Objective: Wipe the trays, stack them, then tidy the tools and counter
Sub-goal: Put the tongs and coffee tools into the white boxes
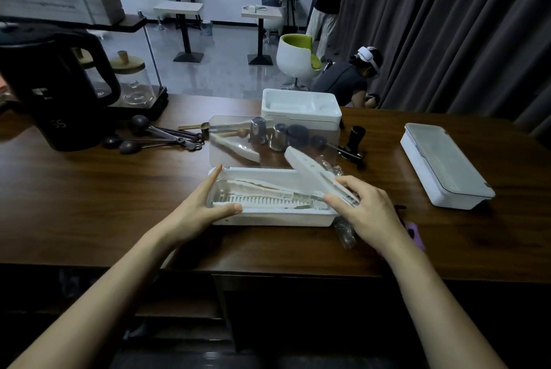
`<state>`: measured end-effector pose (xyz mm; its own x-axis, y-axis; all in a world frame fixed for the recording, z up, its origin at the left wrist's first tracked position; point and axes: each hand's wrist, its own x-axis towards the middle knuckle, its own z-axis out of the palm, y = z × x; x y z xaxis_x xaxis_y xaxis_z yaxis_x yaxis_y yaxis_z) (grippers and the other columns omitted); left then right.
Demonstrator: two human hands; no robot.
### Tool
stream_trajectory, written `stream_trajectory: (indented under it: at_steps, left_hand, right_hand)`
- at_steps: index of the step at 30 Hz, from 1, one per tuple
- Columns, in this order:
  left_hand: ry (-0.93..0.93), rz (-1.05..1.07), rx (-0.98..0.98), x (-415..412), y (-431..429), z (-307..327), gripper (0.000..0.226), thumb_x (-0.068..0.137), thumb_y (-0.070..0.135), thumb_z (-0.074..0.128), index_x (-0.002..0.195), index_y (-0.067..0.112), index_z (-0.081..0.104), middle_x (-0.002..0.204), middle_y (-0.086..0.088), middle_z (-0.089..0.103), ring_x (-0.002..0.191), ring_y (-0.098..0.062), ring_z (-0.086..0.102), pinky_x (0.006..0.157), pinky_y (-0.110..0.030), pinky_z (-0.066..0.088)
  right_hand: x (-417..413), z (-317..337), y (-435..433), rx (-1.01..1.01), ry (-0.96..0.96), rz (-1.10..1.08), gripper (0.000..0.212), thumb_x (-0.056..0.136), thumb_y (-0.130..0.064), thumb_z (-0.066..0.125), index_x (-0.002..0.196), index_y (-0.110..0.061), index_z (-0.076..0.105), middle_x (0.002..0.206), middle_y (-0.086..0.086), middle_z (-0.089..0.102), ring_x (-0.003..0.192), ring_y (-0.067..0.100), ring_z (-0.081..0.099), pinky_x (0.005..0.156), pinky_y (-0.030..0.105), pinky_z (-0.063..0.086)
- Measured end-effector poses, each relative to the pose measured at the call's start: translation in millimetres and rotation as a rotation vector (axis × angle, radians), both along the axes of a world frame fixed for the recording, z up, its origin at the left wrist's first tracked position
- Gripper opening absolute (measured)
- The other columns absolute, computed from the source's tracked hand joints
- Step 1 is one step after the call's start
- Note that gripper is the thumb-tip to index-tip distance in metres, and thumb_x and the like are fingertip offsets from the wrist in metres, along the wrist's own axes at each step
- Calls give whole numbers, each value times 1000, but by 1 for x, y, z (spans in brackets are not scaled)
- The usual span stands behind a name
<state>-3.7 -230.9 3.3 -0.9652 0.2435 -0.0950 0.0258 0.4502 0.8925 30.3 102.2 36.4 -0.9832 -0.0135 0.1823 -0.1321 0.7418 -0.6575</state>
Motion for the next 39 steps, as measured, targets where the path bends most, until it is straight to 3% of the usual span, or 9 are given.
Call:
stream_trajectory:
  at_steps: [6,10,13,20,24,27,31,34,39]
  left_hand:
    - [1,10,3,-4,-3,-3,103,85,43,79,163,36,12,147,23,22,138,5,20,108,-21,23]
    - [12,40,21,-4,-8,-11,104,80,55,81,160,44,16,150,21,28,143,-2,26,113,-29,26]
    - [10,61,37,-3,-9,-15,107,72,66,80,157,50,18,160,15,31,146,-7,29,120,-38,27]
    - [7,68,54,-3,-10,-17,110,68,71,81,156,52,18,159,15,35,144,-7,35,121,-41,30]
    - [9,68,79,-2,-10,-16,107,75,59,83,159,47,18,152,20,36,141,-4,34,113,-31,31]
    - [19,71,101,2,-7,-12,103,78,51,83,159,41,20,144,30,38,130,6,42,106,-22,34]
    - [22,51,155,1,-8,-14,85,80,42,84,150,42,37,138,24,56,125,3,55,110,-33,45]
    - [7,74,136,1,-9,-15,99,77,52,83,156,50,23,148,26,41,134,0,43,111,-29,36]
    - [-5,75,127,0,-10,-15,102,77,53,82,158,49,19,148,25,34,136,-2,36,109,-27,32]
  right_hand:
    - [-19,11,-41,131,37,104,38,95,-51,59,131,-40,62,109,-23,64,98,6,62,80,31,50]
    - [-36,22,-65,57,14,194,26,97,-50,57,122,-42,56,107,-21,64,93,1,63,72,27,55]
    - [-50,33,-82,12,56,233,24,95,-44,63,117,-37,59,110,-20,56,99,1,59,78,24,53]
    - [-71,20,-115,-41,-26,344,28,93,-32,65,121,-31,62,111,-18,64,102,0,60,93,34,53]
    - [-76,2,-116,-1,-107,338,37,93,-36,65,130,-31,60,117,-13,63,103,7,61,93,40,54]
    - [-78,-5,-111,125,-154,342,35,94,-39,64,129,-35,60,113,-14,62,102,8,59,89,37,53]
    - [-78,-10,-101,186,-235,334,26,93,-34,65,119,-40,61,107,-16,62,95,7,59,79,30,51]
    - [-78,-18,-95,233,-240,295,22,87,-34,70,108,-39,66,108,-11,63,99,10,57,84,31,49]
    - [-84,-16,-96,151,-374,313,21,87,-29,75,105,-34,67,112,-7,62,104,13,58,89,31,48]
